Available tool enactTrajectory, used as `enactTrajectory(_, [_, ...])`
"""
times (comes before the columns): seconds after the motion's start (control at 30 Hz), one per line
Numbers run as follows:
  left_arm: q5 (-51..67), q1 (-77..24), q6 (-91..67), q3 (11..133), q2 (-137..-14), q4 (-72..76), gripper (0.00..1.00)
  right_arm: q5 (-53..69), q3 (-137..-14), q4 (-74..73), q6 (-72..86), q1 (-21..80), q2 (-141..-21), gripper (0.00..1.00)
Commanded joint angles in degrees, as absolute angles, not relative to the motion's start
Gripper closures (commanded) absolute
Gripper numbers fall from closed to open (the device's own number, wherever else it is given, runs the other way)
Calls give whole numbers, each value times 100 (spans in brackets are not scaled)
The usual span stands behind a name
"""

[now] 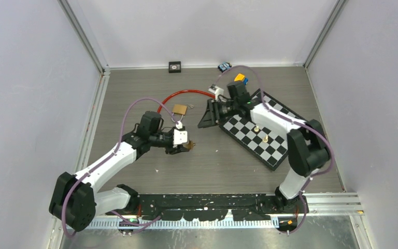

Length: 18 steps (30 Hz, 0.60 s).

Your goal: Unlock with the key

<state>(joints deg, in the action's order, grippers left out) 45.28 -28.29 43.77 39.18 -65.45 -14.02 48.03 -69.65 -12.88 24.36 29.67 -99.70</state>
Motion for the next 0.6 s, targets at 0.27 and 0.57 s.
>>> enactTrajectory(0.27, [6742, -2279, 3941, 4395, -6795, -1841, 100, 4747, -6825, -2953, -1752, 3287, -7725, 46])
enactTrajectory(0.57, [7468, -2276, 4229, 5049, -7266, -3290, 100, 3036, -7052, -3823, -3164, 4907, -7484, 45])
